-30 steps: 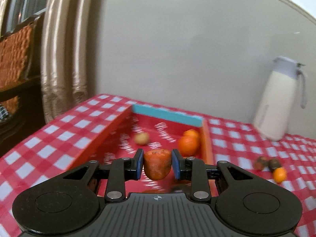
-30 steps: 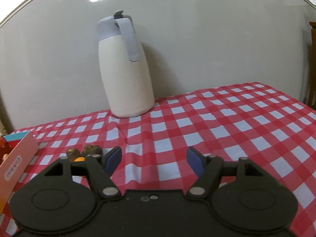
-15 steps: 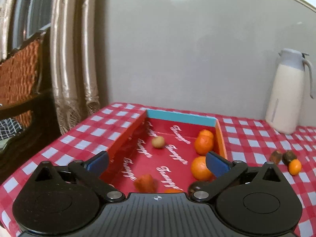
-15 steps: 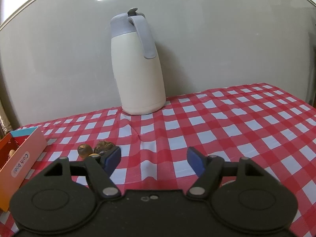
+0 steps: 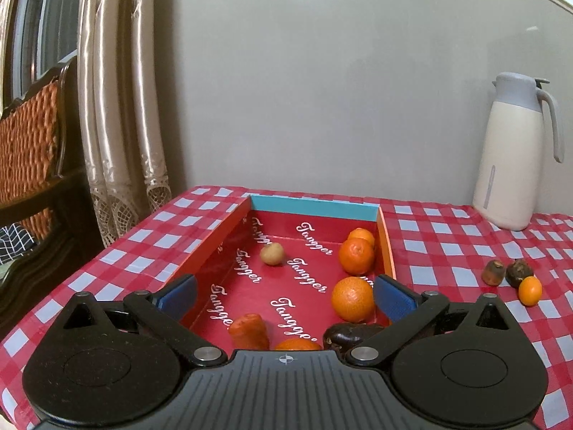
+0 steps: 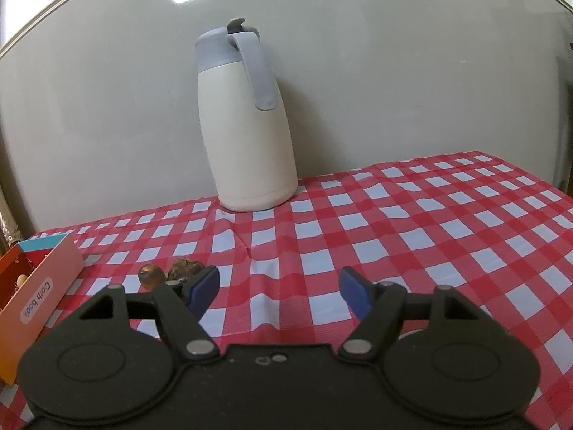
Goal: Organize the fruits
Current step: 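Move the right gripper to the small tangerine beside the brown fruits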
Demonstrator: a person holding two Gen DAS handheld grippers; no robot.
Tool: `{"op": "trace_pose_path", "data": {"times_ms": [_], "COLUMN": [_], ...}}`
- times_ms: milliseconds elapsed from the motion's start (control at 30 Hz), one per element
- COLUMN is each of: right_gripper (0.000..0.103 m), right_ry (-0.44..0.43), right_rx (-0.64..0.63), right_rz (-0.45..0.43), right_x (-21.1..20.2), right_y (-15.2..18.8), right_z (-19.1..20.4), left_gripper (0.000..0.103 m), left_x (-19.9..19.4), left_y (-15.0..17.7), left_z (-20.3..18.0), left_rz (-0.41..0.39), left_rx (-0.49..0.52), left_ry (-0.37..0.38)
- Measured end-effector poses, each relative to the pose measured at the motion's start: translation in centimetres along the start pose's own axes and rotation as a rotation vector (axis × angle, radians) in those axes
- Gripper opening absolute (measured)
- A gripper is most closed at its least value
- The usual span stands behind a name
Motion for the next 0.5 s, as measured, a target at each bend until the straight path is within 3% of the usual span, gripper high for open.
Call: {"op": "trace_pose_path", "data": {"times_ms": [500], "right_gripper": [0.073], "right_ry": [-0.037], "right_rx": [-0.076], "right_rz": [0.025], "right_x": [1.8], "right_y": [0.2], "right_z": [2.4], "left_gripper": [0.103], "left_x": [0.5], "left_y": [0.2], "left_z": [1.4], "left_rz": [0.005], "left_rx": [-0.029], "left_ry": [-0.01]}}
Point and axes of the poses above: each gripper's, at about its wrist camera, not at the fingertips, and x roughly the way its jaws point, z to its left, y to its underside, the point moved 5 cm from there along x, roughly the way its jaws point, and after that the axes turned 10 degrees about -y, right-handed, at the moved point
